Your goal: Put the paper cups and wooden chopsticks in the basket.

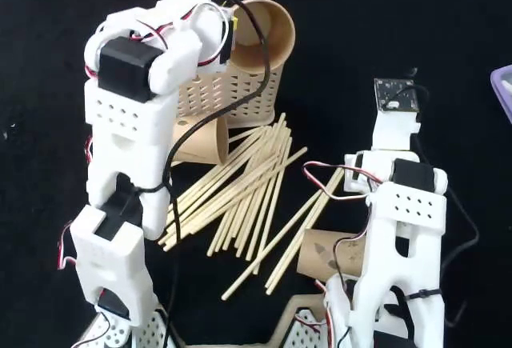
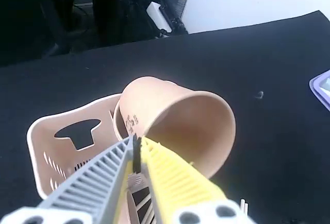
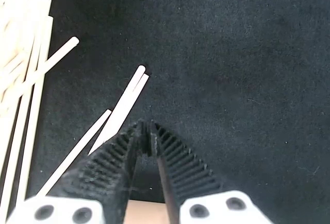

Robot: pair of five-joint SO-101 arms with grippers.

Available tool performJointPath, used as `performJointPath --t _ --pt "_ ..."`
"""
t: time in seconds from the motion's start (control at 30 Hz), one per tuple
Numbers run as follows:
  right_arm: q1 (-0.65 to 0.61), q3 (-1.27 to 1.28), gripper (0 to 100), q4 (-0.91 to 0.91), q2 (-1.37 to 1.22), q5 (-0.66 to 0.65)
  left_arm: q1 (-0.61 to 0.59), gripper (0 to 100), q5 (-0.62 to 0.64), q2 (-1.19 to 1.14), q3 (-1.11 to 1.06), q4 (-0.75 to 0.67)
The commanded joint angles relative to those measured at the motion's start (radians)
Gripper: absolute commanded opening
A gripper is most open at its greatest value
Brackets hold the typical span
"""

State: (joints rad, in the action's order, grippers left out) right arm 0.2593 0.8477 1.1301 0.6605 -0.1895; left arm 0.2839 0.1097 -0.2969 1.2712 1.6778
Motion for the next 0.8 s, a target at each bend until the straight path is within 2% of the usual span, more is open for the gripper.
performJointPath --t 0.0,0.23,0.4,0.5,0.63,0.7,0.77 --pt "0.012 -0.008 1.2 -0.009 -0.001 0.011 0.012 3 0.003 0.006 -0.035 -0.063" --pt "0.017 -0.067 1.2 -0.009 0.015 0.011 0.01 3 0.002 0.028 -0.015 -0.066" --pt "0.008 -0.243 1.2 0.018 0.116 0.052 -0.071 3 0.002 0.098 0.117 0.031" --pt "-0.04 -0.403 1.2 0.08 0.15 0.064 -0.147 3 0.002 0.14 0.153 0.087" --pt "-0.175 -0.634 1.2 0.167 0.116 0.066 -0.325 3 0.002 0.224 0.051 0.086" --pt "-0.244 -0.753 1.2 0.224 0.058 0.066 -0.386 3 -0.012 0.273 -0.085 0.086" --pt "-0.296 -0.878 1.2 0.285 -0.03 0.066 -0.43 3 -0.094 0.347 -0.255 0.086"
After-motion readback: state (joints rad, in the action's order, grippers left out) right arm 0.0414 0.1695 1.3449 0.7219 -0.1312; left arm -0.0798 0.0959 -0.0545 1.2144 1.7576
